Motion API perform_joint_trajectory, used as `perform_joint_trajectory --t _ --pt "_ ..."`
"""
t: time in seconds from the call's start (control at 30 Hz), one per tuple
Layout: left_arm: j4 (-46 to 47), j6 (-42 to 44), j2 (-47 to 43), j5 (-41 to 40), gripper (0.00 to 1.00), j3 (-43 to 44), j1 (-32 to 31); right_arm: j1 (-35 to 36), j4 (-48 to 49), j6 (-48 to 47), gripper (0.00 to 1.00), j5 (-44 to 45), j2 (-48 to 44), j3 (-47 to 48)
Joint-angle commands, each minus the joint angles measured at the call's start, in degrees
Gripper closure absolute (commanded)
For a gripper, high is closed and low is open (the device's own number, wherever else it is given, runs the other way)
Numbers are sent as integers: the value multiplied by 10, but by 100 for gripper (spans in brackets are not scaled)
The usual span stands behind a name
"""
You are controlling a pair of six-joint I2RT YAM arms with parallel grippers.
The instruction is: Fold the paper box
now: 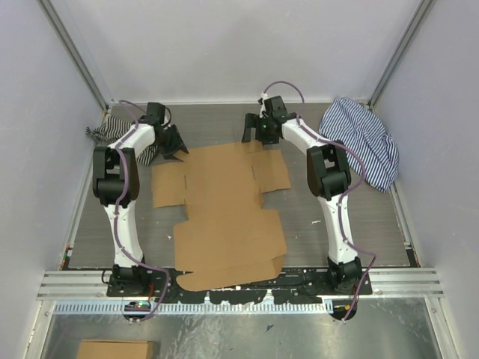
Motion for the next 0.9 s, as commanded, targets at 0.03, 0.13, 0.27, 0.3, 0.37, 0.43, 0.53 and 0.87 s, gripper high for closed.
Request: perform_joint_trajectory --t 0.03,0.13,0.27,0.3,0.37,0.43,0.53,0.87 --pt "15 5 -4 13 47 -12 -1 1 -3 11 5 -55 -46 -21" --pt "13 3 -2 18 47 -12 -2 4 5 21 6 -76 -56 -25" --pt "14 3 -2 19 50 -14 -4 12 9 22 7 -75 -74 -32" --pt "14 4 -2 19 50 -14 -6 14 9 23 7 -75 -77 -33" --pt "14 4 -1 19 53 -13 -6 16 9 25 7 -80 -83 -35" --pt "14 3 1 21 54 -14 -8 18 11 27 7 -88 -90 -37" --pt "12 3 7 22 55 -15 -11 22 13 31 7 -96 -98 -39" --pt "14 1 11 26 58 -16 -18 54 8 44 8 -117 -72 2"
